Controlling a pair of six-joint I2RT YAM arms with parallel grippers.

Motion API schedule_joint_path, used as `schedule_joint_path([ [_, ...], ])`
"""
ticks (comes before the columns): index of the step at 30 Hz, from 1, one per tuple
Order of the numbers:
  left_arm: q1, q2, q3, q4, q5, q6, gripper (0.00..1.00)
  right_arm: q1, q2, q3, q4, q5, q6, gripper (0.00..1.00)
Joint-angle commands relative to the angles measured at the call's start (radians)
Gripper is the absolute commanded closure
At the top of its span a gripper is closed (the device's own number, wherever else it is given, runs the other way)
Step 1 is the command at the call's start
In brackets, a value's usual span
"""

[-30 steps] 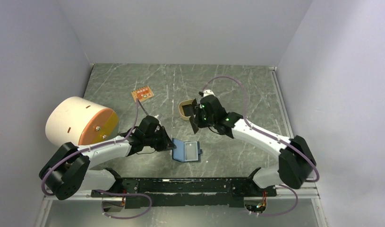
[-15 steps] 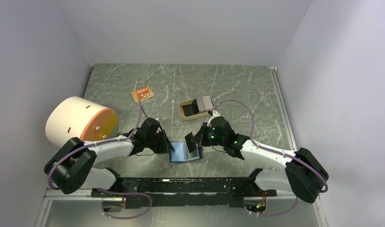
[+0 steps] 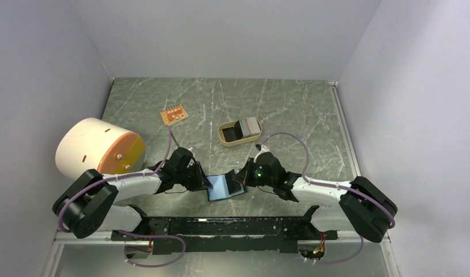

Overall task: Put the credit cards into the card holder
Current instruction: Insert the credit card into the card holder.

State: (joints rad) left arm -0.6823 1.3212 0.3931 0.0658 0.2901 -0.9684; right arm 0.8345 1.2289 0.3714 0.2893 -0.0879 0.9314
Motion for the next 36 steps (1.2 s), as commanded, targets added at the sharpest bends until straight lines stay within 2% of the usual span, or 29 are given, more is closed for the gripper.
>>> schedule_joint_path([
  [1, 0.005, -0.010, -0.027, 0.039, 0.025, 0.007, 0.75, 0.003, 0.049, -0.035, 0.101, 0.012, 0.046, 1.00],
  [10, 0.006, 0.001, -0.024, 0.050, 0.039, 0.017, 0.81, 0.003, 0.072, -0.078, 0.194, -0.007, 0.050, 1.00],
  [18, 0.005, -0.008, -0.012, 0.037, 0.047, 0.021, 0.74, 0.003, 0.106, -0.092, 0.273, -0.027, 0.056, 1.00],
  [27, 0.005, -0.019, -0.027, 0.067, 0.063, 0.007, 0.73, 0.003, 0.187, -0.114, 0.379, -0.072, 0.082, 1.00],
  [33, 0.005, -0.025, -0.028, 0.051, 0.051, 0.009, 0.83, 0.002, 0.160, -0.112, 0.326, -0.042, 0.041, 1.00],
  [36, 0.005, -0.028, -0.028, 0.044, 0.049, 0.011, 0.84, -0.002, 0.115, -0.116, 0.288, -0.011, 0.030, 1.00],
])
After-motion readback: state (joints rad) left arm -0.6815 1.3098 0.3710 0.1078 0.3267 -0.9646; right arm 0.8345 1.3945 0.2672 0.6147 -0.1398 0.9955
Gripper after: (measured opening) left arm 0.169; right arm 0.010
